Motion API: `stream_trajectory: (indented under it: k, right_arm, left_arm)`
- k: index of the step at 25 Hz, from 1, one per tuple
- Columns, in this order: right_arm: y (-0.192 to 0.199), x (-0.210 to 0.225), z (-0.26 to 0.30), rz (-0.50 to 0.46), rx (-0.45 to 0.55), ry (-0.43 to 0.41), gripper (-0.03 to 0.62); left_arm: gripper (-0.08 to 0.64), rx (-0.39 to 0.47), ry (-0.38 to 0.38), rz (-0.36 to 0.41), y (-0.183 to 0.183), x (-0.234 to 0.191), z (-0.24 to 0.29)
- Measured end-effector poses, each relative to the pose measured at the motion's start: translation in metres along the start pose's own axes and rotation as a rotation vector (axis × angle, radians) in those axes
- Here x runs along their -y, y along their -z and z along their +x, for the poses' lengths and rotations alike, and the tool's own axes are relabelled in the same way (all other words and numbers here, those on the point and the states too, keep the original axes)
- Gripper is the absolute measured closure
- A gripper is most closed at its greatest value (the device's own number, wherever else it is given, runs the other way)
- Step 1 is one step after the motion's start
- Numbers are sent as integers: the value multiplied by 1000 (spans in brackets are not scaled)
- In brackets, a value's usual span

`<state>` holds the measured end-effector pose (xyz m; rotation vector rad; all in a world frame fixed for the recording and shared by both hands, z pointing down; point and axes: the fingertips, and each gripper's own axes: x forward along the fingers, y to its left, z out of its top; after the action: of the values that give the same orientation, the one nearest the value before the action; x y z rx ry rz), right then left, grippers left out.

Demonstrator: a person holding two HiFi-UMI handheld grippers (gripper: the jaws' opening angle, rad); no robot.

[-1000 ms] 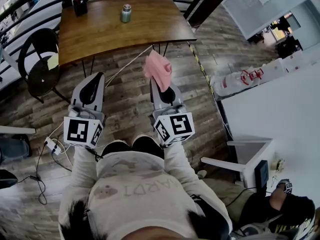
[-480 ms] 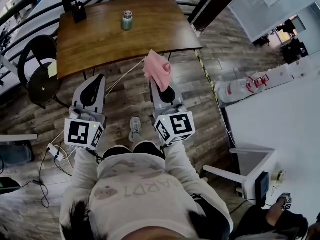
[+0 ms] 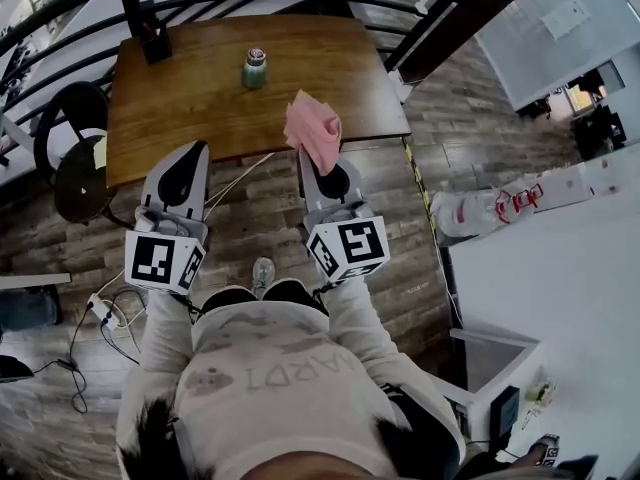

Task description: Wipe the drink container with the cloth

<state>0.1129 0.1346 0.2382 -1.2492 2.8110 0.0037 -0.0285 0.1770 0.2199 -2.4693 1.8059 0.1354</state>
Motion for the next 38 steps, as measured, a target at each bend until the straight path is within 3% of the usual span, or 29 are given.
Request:
stream_trajectory:
  k: [9, 17, 26, 33, 38]
  right_arm:
    - [11, 60, 51, 3, -11, -40, 566]
    - [33, 75, 100, 27, -50, -51, 566]
    - [44, 94, 175, 56, -84, 12, 566]
    - [74, 104, 240, 79, -140, 88, 566]
    - [88, 111, 267, 88, -172, 141, 566]
  left_arm:
    - [557, 30, -32, 9, 7, -10, 71]
    - [557, -11, -19, 3, 29, -47, 109]
    - [557, -82, 95, 11, 52, -106, 179]
    - [555, -140, 176, -4, 91, -162, 228]
    - [508, -187, 263, 9, 116, -182, 255]
